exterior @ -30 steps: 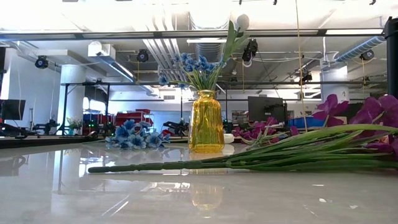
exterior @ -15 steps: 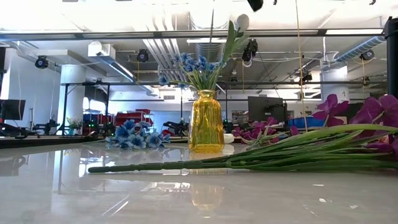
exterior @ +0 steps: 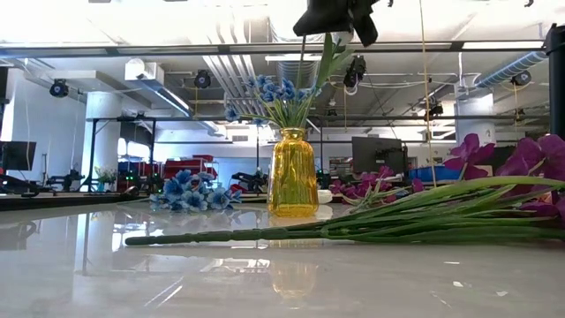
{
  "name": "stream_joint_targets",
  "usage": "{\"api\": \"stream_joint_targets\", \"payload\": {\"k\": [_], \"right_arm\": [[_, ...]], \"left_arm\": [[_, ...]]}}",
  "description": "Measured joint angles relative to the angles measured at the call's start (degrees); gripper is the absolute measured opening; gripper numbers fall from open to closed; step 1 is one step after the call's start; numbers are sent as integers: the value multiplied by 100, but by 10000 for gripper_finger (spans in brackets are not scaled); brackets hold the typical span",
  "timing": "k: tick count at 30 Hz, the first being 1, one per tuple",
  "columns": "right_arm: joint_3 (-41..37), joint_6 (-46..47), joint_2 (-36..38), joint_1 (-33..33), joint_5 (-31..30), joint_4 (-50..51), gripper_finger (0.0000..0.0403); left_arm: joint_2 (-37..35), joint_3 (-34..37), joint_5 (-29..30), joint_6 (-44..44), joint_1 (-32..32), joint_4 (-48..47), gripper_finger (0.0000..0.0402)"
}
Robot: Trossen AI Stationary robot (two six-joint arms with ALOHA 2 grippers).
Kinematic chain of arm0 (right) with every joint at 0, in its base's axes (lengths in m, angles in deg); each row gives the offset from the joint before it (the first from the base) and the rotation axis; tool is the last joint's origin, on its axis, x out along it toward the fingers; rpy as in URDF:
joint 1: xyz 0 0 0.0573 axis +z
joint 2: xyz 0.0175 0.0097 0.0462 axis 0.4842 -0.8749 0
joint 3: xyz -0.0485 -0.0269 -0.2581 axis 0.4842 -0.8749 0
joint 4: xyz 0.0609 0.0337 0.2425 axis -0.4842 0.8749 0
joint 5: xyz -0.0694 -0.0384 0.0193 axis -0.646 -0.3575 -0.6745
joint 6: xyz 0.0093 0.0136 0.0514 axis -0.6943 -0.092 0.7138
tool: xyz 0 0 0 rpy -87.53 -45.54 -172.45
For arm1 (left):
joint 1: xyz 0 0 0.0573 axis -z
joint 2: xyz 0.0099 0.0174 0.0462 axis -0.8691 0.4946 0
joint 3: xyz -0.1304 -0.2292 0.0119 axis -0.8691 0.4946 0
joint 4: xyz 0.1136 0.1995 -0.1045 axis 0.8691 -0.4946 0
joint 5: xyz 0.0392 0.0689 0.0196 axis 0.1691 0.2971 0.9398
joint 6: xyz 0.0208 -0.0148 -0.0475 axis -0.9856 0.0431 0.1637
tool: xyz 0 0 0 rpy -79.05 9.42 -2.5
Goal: Sort flowers into vase by color
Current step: Put the left pink flower into the yellow vase
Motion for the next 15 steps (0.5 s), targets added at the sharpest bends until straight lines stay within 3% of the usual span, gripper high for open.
{"api": "stream_joint_targets", "payload": {"k": [15], "right_arm": [[-123, 110, -1, 0, 33, -65, 13]], "left_arm": [[24, 0, 82, -46, 0, 7, 206]]}}
